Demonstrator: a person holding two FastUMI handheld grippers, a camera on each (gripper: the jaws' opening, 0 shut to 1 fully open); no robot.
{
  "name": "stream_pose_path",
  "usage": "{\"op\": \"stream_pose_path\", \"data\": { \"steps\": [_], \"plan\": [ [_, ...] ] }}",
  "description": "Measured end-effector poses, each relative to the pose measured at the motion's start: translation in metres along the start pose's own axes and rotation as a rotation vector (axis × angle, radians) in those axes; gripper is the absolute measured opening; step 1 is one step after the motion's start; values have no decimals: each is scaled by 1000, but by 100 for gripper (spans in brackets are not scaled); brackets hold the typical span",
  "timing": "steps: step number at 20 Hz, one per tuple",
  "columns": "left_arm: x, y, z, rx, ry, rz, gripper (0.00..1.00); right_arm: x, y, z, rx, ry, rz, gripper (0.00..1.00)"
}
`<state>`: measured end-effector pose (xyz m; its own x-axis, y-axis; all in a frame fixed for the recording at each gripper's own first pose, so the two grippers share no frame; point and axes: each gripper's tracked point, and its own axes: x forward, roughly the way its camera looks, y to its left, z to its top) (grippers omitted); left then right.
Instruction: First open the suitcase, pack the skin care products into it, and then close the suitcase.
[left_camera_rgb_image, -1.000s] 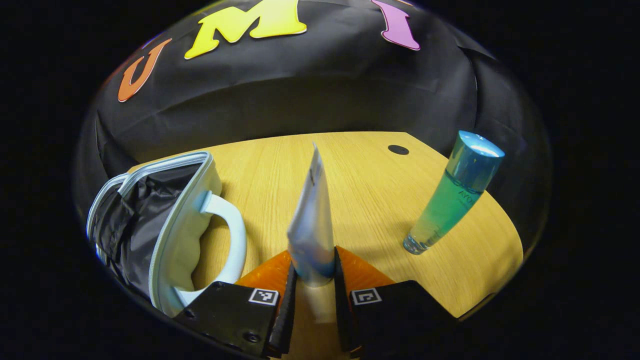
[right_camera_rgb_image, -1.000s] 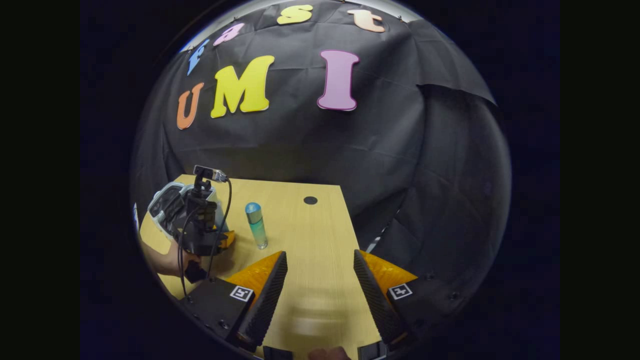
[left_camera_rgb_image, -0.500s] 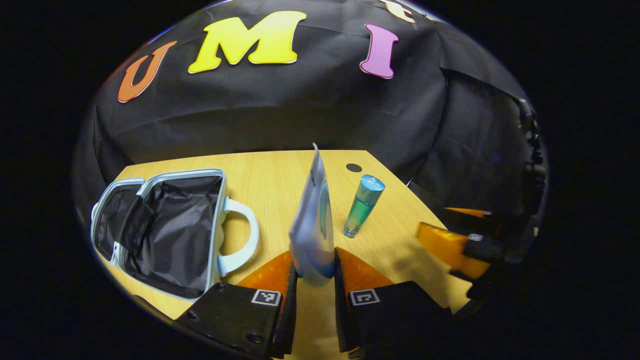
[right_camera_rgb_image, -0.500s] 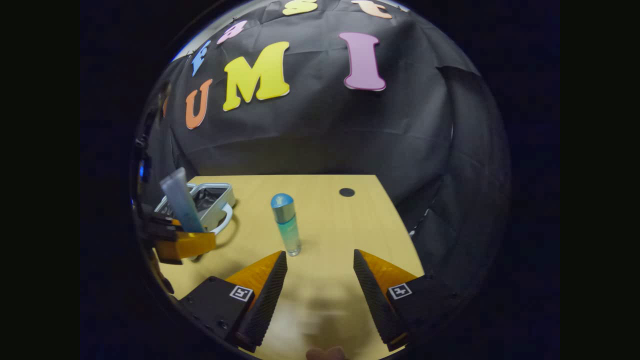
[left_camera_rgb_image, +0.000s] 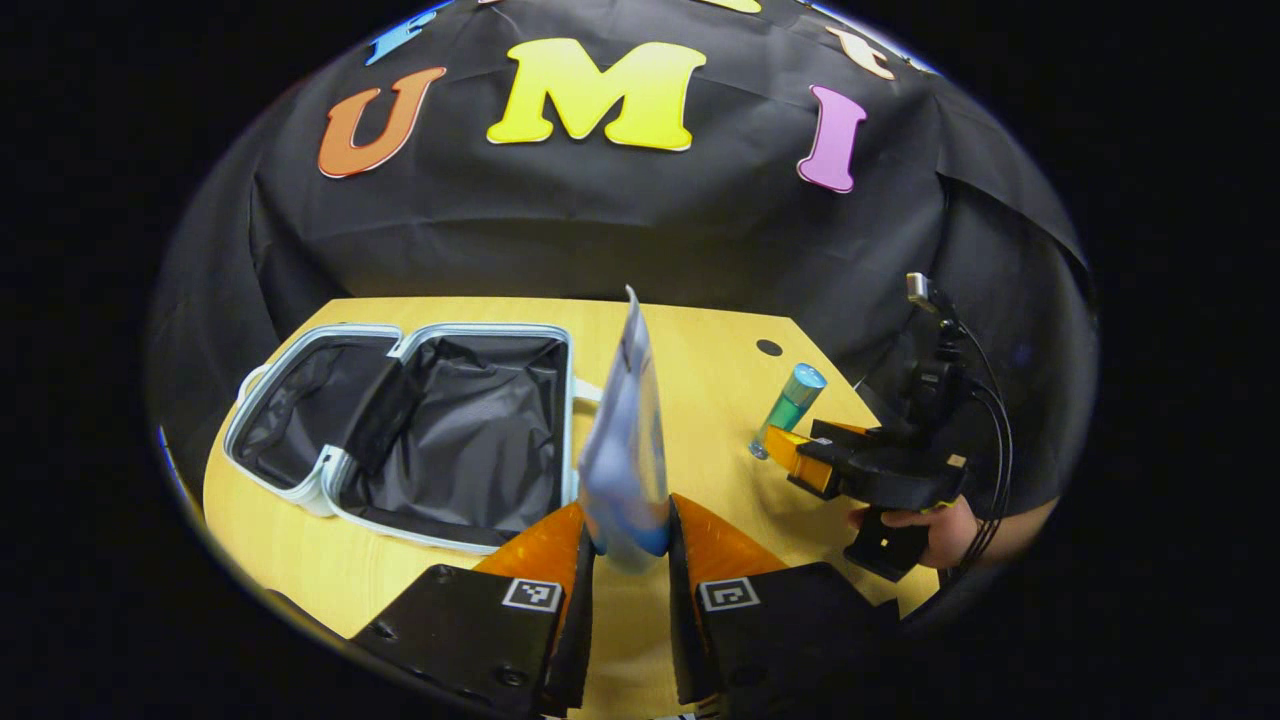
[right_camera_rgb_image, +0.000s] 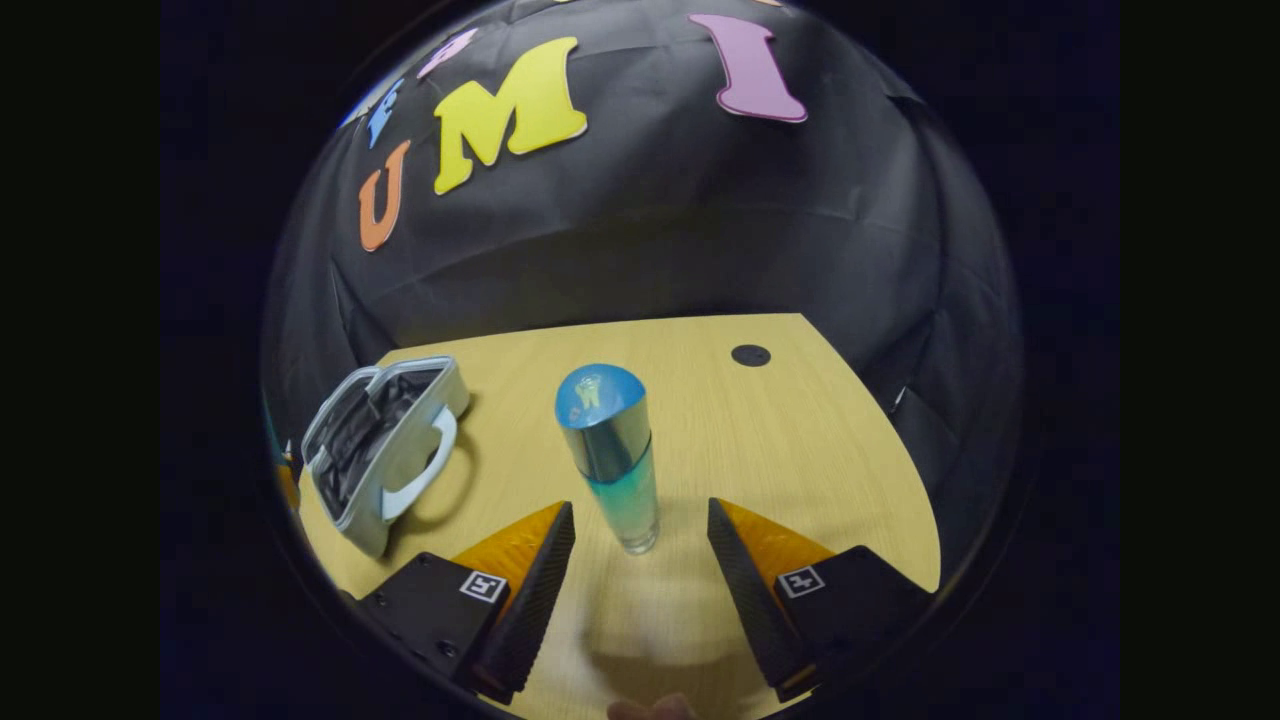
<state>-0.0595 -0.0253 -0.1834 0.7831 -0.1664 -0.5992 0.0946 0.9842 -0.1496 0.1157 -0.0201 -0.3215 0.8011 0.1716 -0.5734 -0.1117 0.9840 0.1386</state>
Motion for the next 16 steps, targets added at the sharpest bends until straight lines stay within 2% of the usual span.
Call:
{"op": "stream_pose_path", "data": {
  "steps": [3, 6, 9, 13, 16],
  "plan": [
    [-12, 21, 4, -23, -3, 31, 36, 24, 5, -4, -4, 31, 3, 78],
    [-21, 55, 13, -26, -23, 82, 36, 33, 4, -8, -12, 55, -25, 54],
    [-20, 82, 20, -34, -28, 116, 36, 34, 4, -9, -37, 72, -43, 40],
    [-14, 115, 21, -51, 13, 113, 36, 19, 5, -8, -1, 102, -27, 33],
    [9, 123, 18, -79, 114, 16, 36, -18, 13, 2, 33, 105, 15, 34]
  ]
}}
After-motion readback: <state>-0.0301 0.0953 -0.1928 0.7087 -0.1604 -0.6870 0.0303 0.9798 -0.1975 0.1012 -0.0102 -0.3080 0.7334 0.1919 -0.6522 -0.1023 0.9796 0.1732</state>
